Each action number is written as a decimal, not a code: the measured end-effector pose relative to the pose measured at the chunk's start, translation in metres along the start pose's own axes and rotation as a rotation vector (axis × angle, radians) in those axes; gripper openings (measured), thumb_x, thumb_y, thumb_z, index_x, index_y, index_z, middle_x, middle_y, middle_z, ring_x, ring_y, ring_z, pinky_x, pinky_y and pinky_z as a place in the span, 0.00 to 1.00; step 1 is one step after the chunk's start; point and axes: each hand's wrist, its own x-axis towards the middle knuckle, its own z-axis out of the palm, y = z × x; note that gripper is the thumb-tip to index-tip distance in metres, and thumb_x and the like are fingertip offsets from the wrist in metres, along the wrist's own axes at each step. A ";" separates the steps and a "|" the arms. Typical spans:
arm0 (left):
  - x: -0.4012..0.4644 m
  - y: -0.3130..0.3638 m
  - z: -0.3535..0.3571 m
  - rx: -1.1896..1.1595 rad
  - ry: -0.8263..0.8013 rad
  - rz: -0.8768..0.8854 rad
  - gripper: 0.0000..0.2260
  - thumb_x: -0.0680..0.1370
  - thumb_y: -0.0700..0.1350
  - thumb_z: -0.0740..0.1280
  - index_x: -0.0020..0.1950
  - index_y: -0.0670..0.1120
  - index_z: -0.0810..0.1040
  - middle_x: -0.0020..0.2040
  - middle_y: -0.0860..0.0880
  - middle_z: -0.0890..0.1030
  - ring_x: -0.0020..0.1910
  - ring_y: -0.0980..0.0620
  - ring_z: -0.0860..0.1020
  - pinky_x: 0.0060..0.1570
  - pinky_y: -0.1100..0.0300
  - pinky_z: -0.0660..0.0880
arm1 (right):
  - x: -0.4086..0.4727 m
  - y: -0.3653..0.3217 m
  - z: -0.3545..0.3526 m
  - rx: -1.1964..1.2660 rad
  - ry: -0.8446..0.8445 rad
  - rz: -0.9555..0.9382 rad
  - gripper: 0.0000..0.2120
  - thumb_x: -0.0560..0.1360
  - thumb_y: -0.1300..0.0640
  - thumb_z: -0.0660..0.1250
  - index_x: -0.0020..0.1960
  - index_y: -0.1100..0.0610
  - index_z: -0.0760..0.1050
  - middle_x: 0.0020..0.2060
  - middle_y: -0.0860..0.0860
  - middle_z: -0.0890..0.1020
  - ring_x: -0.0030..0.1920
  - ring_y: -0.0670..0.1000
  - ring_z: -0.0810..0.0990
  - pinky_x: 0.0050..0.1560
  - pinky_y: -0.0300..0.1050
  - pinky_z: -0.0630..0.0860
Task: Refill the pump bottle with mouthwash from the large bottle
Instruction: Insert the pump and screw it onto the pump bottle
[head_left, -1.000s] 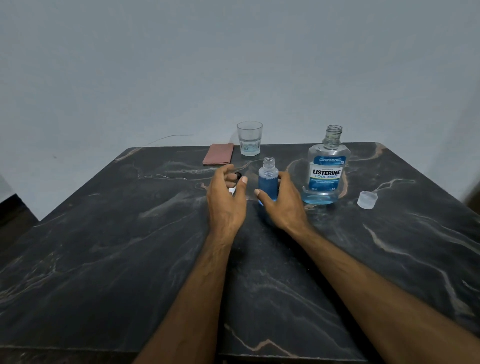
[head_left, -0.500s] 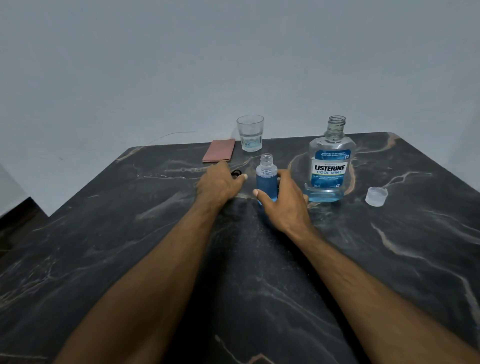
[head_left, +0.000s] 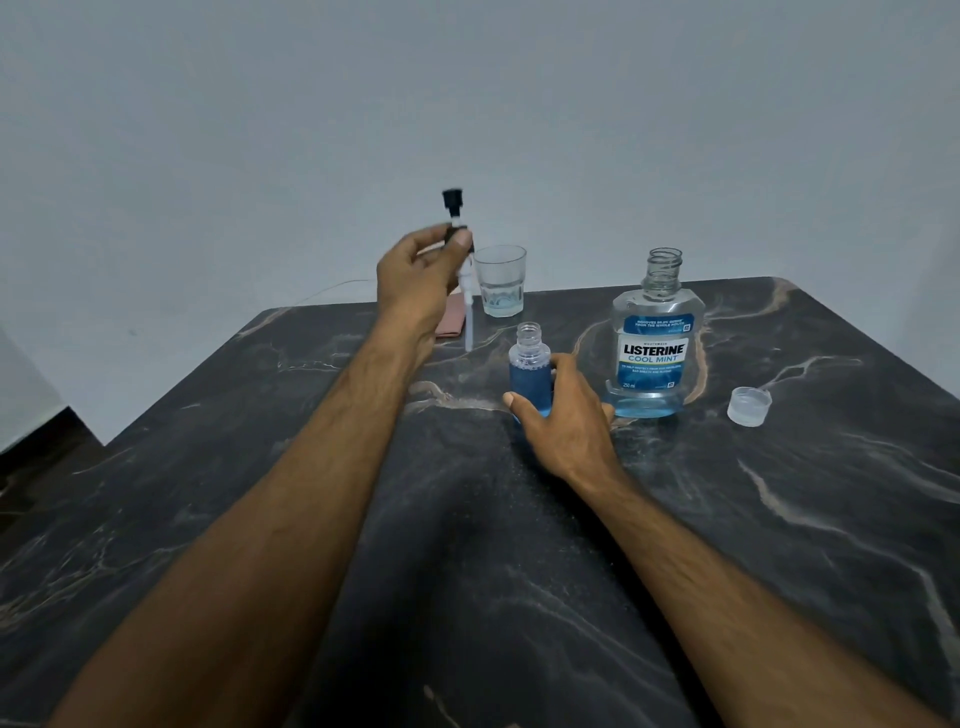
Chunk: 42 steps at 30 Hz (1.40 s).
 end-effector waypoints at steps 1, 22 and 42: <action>-0.001 0.009 0.006 -0.088 -0.025 0.019 0.11 0.75 0.40 0.71 0.56 0.42 0.78 0.47 0.45 0.84 0.48 0.49 0.82 0.51 0.58 0.79 | 0.000 0.000 0.000 0.002 -0.002 0.001 0.26 0.73 0.44 0.70 0.65 0.52 0.66 0.61 0.49 0.77 0.61 0.52 0.75 0.63 0.54 0.62; -0.040 -0.032 0.029 -0.076 -0.129 0.079 0.11 0.74 0.39 0.71 0.56 0.45 0.78 0.52 0.45 0.84 0.50 0.54 0.83 0.49 0.63 0.78 | -0.001 0.000 0.000 -0.001 0.006 -0.011 0.25 0.73 0.45 0.69 0.65 0.52 0.66 0.61 0.48 0.77 0.62 0.52 0.75 0.63 0.53 0.63; -0.059 -0.065 0.008 0.244 -0.294 0.144 0.15 0.79 0.39 0.65 0.65 0.47 0.74 0.52 0.62 0.80 0.52 0.69 0.78 0.49 0.74 0.73 | -0.003 -0.003 -0.002 -0.012 0.001 -0.032 0.25 0.73 0.45 0.69 0.64 0.53 0.66 0.58 0.48 0.77 0.59 0.51 0.75 0.61 0.53 0.65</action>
